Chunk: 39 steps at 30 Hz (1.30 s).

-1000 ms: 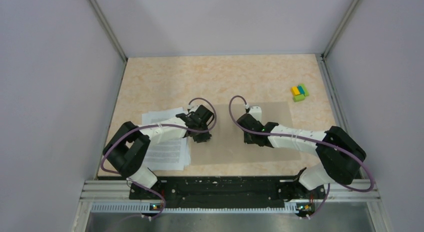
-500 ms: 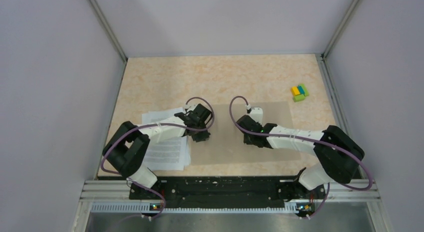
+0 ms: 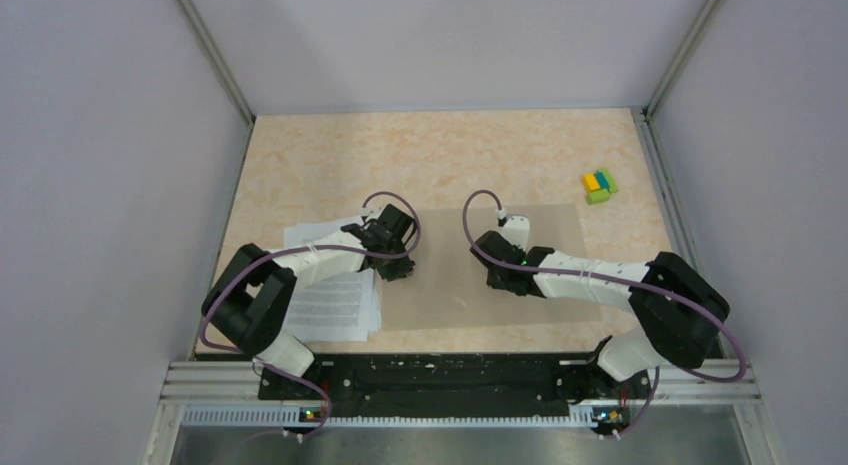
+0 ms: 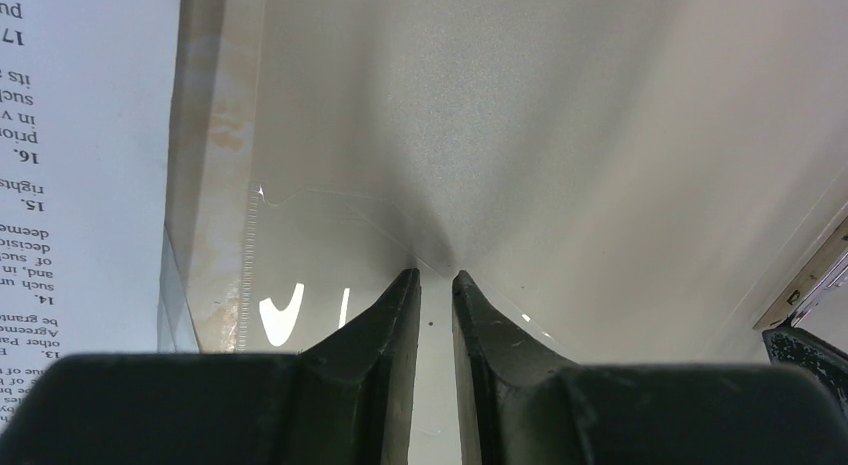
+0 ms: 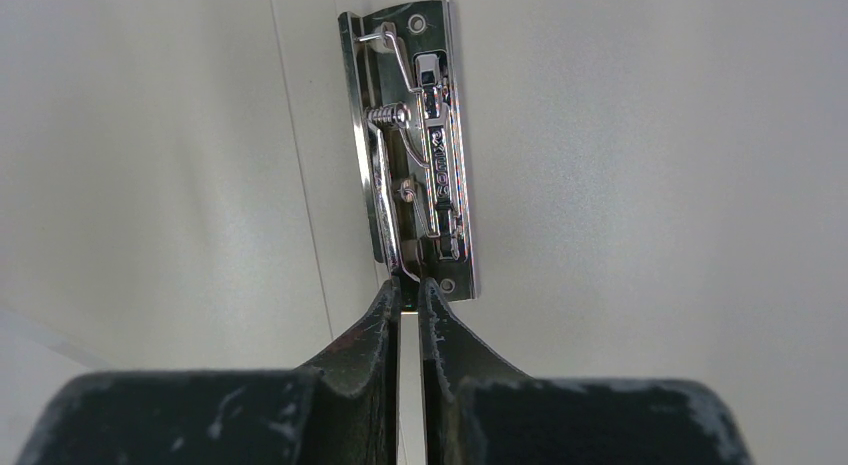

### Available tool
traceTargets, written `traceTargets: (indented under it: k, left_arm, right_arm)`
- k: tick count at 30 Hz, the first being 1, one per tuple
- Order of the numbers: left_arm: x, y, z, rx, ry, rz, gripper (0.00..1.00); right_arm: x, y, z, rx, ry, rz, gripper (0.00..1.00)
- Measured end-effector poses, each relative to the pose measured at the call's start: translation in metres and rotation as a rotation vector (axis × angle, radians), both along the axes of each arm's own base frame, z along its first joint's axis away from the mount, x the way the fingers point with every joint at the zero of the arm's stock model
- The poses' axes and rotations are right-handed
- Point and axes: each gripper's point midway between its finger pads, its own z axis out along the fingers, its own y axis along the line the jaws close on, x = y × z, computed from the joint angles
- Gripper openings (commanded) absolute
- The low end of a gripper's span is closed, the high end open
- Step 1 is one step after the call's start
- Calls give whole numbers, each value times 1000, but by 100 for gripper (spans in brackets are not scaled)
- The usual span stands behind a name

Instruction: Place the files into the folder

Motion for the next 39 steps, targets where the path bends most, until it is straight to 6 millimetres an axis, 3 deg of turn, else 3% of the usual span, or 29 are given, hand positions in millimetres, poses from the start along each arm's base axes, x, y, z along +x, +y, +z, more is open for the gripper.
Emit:
traceTargets:
  k: [24,39]
  left_arm:
    - [1,1,0,-23,4,26,26]
    - [9,6,0,-52,-3,60,26]
  right_arm:
    - [0,-2,-5,10,34,-89,0]
    - [1,-8,3,47,11,-204,0]
